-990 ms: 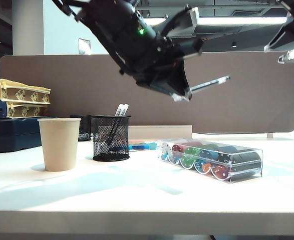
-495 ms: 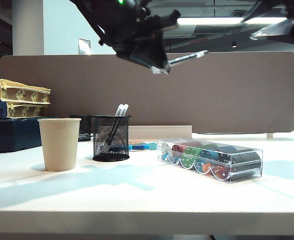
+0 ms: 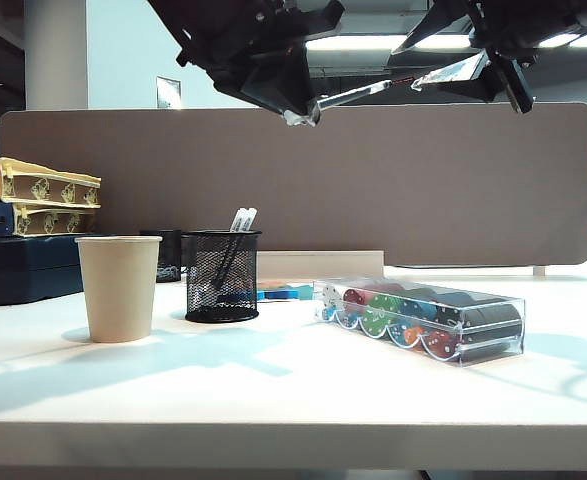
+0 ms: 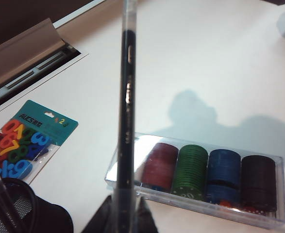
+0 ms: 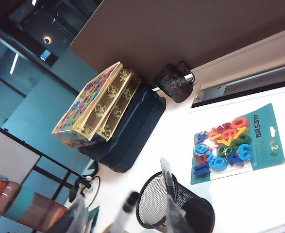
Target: Pick up one pen and put it in the pen container.
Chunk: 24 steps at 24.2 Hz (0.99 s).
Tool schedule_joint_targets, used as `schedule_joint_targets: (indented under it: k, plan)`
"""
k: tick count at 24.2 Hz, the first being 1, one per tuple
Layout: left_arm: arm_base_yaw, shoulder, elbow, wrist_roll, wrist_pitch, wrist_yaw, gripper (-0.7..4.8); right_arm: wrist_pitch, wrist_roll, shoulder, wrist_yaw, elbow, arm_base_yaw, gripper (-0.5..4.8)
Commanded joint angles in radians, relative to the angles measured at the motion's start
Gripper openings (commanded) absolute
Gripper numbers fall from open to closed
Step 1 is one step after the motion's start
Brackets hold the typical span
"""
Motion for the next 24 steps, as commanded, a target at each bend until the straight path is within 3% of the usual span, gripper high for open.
schedule_joint_targets:
  k: [1, 14, 15, 16, 17, 24]
  plan:
    - [0.0, -0.007, 0.021, 0.004, 0.028, -0.009, 0.11, 0.024, 0.065, 0.006, -0.042, 0.006, 0.0, 2.12]
    - [-0.003, -0.007, 0.056, -0.004, 0.016, 0.019, 0.12, 0.088, 0.168, 0.053, -0.134, 0.051, 0.034, 2.1]
    - [-0.003, -0.007, 0.056, -0.004, 0.015, 0.019, 0.12, 0.088, 0.168, 0.055, -0.136, 0.055, 0.034, 1.94]
    - [-0.003, -0.007, 0.056, -0.004, 0.014, 0.019, 0.12, 0.088, 0.168, 0.055, -0.134, 0.056, 0.034, 1.21]
    - [-0.003, -0.007, 0.056, -0.004, 0.015, 0.019, 0.12, 0.091, 0.168, 0.055, -0.137, 0.057, 0.034, 0.89]
    - [-0.002, -0.007, 0.056, -0.003, 0.018, 0.019, 0.12, 0.092, 0.168, 0.055, -0.154, 0.063, 0.034, 0.48]
